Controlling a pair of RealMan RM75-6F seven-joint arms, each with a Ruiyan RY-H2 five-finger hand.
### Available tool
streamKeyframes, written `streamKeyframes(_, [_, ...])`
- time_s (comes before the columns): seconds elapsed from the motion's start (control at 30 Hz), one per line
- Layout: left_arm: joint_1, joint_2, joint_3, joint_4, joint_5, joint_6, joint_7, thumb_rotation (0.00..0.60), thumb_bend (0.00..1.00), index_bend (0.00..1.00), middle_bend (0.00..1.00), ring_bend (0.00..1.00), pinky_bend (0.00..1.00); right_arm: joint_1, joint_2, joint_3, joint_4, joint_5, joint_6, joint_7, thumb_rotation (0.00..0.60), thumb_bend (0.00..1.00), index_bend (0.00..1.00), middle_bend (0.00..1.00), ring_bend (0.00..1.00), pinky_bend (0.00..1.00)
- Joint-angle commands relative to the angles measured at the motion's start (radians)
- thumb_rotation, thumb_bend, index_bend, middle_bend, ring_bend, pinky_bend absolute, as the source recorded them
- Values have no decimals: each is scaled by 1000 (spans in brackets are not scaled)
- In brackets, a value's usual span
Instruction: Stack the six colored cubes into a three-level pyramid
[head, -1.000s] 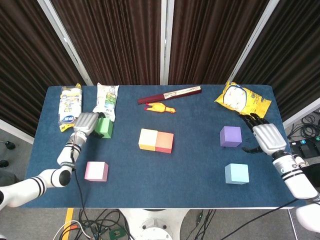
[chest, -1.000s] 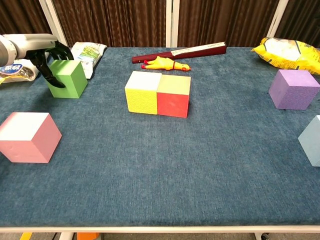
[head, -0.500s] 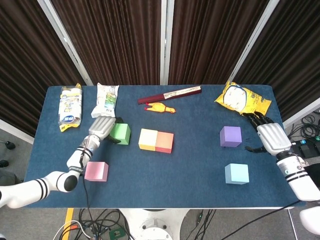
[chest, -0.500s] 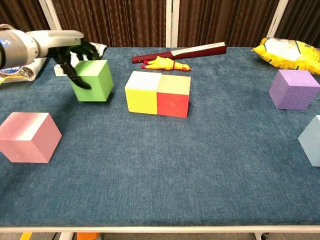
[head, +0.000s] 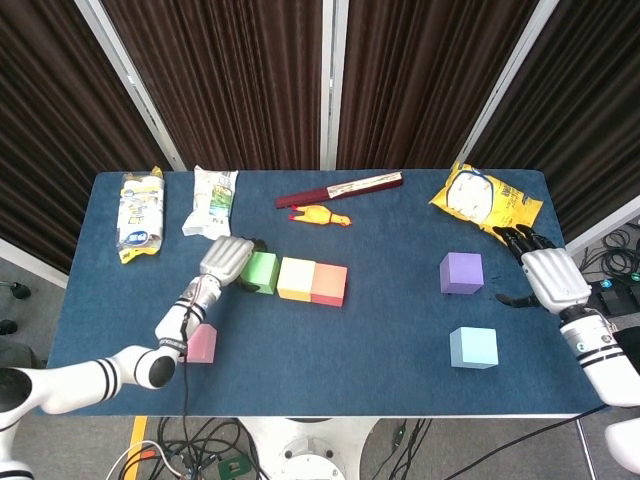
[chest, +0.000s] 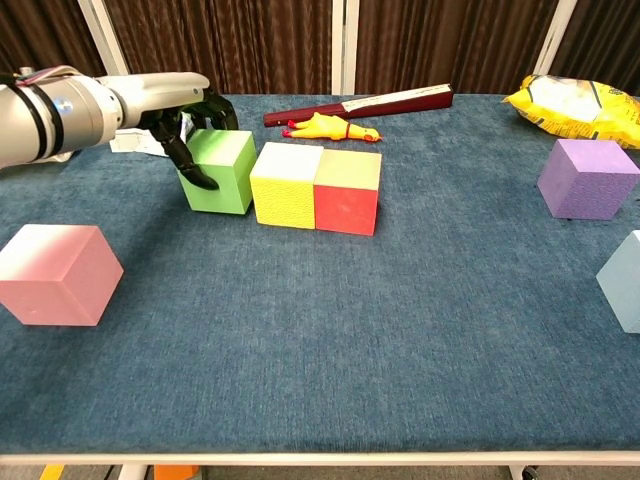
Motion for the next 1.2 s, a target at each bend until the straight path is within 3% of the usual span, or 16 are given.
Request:
streamKeyframes(0.03, [-4, -8, 3, -4, -15, 5, 17, 600, 209, 429, 464, 439, 601, 0, -1, -1, 3, 0, -1, 2, 600, 56, 0, 90, 48, 190])
streamKeyframes(0.53, [-20, -38, -13, -16, -108, 34, 82, 600, 208, 414, 455, 433, 594, 2, -9, -5, 19, 2, -6, 10, 600, 56, 0, 90, 48, 190])
streamKeyframes(1.2, [-33, -57, -5, -34, -149, 64, 135, 600, 208, 413, 452, 433, 586, 3, -16, -10, 33, 1, -11, 20, 600, 56, 0, 90, 48, 190])
